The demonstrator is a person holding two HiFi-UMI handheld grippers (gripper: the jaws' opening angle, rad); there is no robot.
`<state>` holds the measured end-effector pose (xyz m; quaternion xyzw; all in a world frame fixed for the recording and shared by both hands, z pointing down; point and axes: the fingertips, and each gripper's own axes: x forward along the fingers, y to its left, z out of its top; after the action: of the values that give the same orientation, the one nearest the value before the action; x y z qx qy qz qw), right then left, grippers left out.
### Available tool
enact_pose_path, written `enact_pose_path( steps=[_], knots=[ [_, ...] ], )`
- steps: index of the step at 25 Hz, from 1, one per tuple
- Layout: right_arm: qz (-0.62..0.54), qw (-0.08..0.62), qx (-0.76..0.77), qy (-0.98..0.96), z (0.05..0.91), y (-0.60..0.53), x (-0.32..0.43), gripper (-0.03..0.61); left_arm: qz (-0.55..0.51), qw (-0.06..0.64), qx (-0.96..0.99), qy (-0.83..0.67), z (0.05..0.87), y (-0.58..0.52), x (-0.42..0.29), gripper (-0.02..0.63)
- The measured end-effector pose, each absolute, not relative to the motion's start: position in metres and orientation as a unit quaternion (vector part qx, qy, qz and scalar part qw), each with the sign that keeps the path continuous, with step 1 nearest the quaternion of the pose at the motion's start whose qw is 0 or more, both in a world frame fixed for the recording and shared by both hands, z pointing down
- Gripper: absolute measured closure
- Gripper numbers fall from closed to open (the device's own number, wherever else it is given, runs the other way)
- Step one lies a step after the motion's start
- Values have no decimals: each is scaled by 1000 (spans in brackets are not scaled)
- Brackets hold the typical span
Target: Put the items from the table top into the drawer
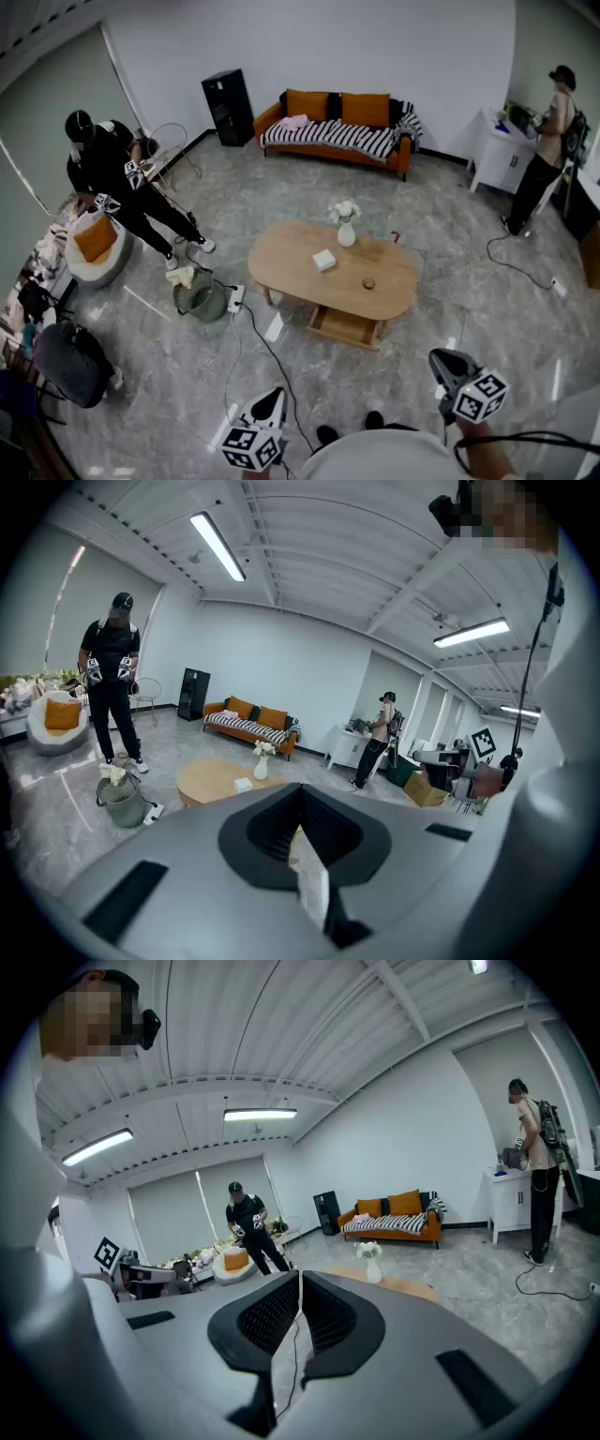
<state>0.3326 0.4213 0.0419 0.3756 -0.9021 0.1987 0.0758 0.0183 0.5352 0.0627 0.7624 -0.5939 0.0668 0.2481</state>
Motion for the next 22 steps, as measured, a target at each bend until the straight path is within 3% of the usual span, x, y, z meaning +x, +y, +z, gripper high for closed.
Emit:
enact_pose_path(
  steps=[22],
  knots=[
    [192,96,389,-896,43,427,314,537,69,258,776,-571,76,542,-3,612]
  ],
)
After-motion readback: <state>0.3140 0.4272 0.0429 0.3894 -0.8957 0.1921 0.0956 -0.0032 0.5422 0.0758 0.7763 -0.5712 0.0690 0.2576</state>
